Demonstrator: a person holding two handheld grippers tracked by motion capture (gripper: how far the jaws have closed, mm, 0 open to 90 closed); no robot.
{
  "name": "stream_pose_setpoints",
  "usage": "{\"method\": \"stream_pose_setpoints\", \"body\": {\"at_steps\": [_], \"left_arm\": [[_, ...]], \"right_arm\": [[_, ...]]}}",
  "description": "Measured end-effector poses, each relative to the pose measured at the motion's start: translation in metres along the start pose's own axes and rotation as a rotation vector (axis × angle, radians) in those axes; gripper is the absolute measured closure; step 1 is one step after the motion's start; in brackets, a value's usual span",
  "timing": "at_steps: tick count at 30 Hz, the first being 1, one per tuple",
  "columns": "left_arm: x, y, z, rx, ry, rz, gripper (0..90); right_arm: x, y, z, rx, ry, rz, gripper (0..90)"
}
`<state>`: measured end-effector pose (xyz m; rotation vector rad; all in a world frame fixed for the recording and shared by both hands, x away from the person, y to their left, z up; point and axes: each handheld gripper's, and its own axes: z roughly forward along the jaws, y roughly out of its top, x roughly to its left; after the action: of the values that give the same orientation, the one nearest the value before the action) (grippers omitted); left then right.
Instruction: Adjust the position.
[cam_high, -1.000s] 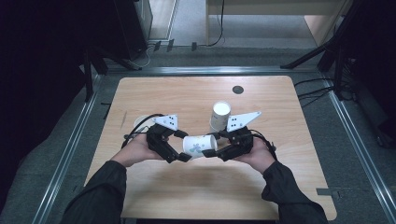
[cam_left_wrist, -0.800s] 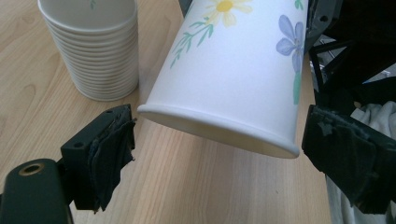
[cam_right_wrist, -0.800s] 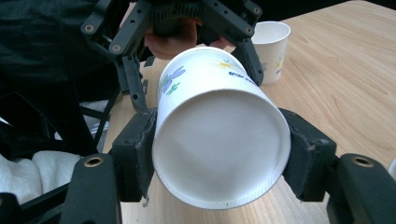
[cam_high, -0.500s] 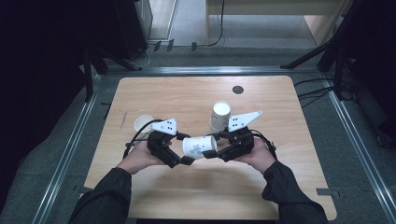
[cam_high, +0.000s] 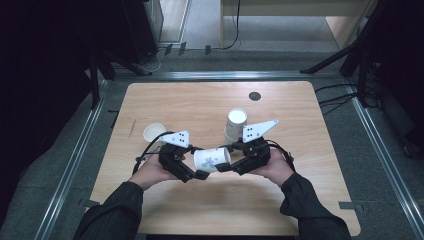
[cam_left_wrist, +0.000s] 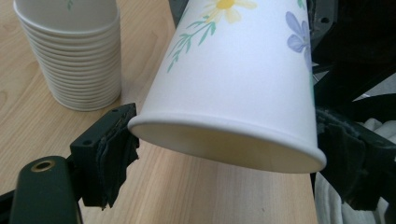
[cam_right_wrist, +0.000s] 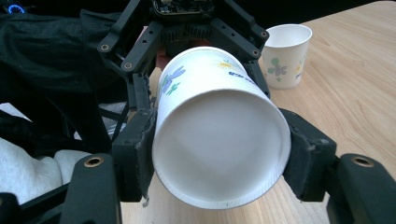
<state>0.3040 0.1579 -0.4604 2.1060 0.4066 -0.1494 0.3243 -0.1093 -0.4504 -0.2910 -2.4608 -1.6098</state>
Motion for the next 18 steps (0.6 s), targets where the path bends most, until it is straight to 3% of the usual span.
{"method": "stream_pose_setpoints", "body": {"at_steps": [18], "left_arm": [[-0.0011,-0.0019,-0.0024,-0.014,0.008,0.021,20.5]], "right_arm": [[-0.0002,-0.0007,0.003,-0.003,0.022,0.015,35.4]]}}
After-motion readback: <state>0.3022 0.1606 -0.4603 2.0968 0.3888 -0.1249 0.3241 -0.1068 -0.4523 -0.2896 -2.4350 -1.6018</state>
